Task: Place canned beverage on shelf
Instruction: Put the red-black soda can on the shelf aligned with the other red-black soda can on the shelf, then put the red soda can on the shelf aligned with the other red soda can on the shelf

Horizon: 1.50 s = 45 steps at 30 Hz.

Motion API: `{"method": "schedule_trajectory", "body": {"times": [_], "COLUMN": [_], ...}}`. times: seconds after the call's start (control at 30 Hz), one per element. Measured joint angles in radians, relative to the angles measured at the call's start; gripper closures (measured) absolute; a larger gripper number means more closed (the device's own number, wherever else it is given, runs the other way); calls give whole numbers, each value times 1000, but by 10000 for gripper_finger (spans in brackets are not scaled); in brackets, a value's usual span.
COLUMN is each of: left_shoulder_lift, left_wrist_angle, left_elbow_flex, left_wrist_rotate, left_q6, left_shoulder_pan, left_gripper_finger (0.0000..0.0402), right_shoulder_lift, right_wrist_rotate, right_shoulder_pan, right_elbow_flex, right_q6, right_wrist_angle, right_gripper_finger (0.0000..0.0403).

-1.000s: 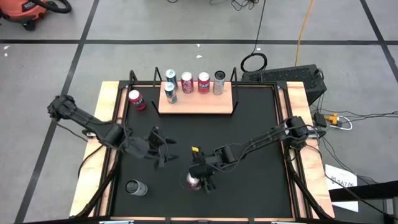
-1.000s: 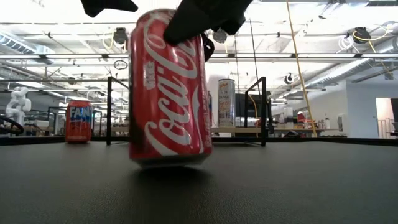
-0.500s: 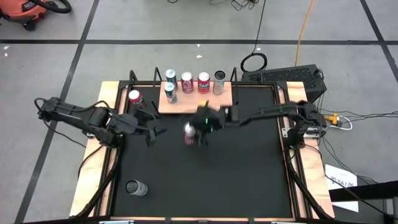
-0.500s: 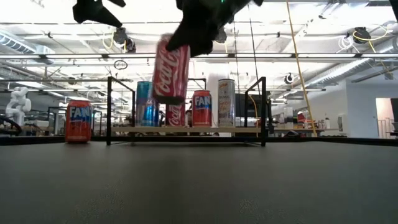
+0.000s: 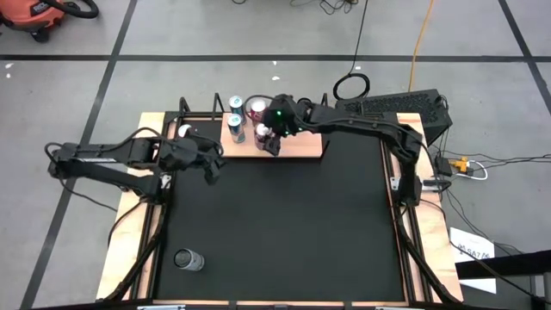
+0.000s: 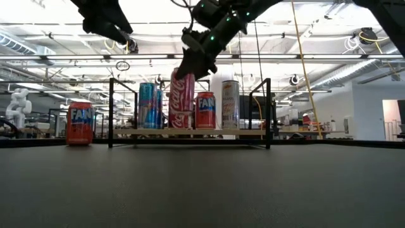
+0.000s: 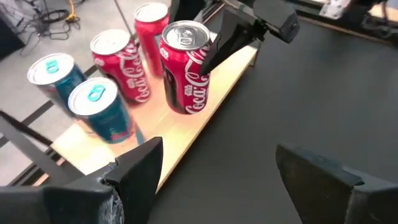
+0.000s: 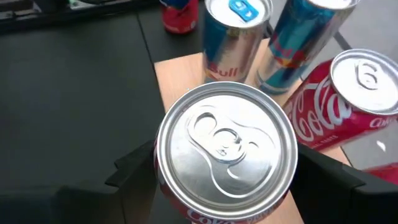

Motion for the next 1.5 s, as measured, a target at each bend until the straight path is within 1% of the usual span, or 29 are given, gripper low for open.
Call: {"method": "schedule_trajectory", "body": {"times": [0.13, 0.33, 0.43, 0.57, 0.8, 1.03, 1.17, 1.33, 1.5], "left_shoulder_lift": [0, 0, 0, 1, 1, 1, 1, 1, 1], "left_wrist_angle": [-46, -107, -107, -104, -92, -85, -85, -85, -89], "left_elbow_flex": [0, 0, 0, 0, 0, 0, 0, 0, 0], "left_wrist_rotate": [15, 17, 26, 75, 109, 155, 159, 160, 159], "left_q6": [0, -2, 24, 69, 83, 108, 106, 105, 100], "left_shoulder_pan": [66, 150, 189, 243, 328, 375, 391, 403, 407], "left_gripper_finger": [94, 94, 94, 94, 94, 94, 94, 94, 94], "right_shoulder_lift": [36, 76, 86, 104, 119, 120, 120, 117, 104], "right_wrist_rotate": [-49, -47, -50, -45, -51, -51, -51, -52, -51], "right_shoulder_pan": [-30, -42, -52, -61, -65, -65, -65, -65, -65], "right_elbow_flex": [15, 14, 16, 14, 15, 15, 15, 15, 17], "right_q6": [3, 5, 14, 13, 1, -20, -21, -8, 15], "right_wrist_angle": [13, 96, 124, 103, 106, 109, 117, 170, 174], "right_gripper_finger": [122, 122, 121, 118, 105, 91, 74, 47, 38]}}
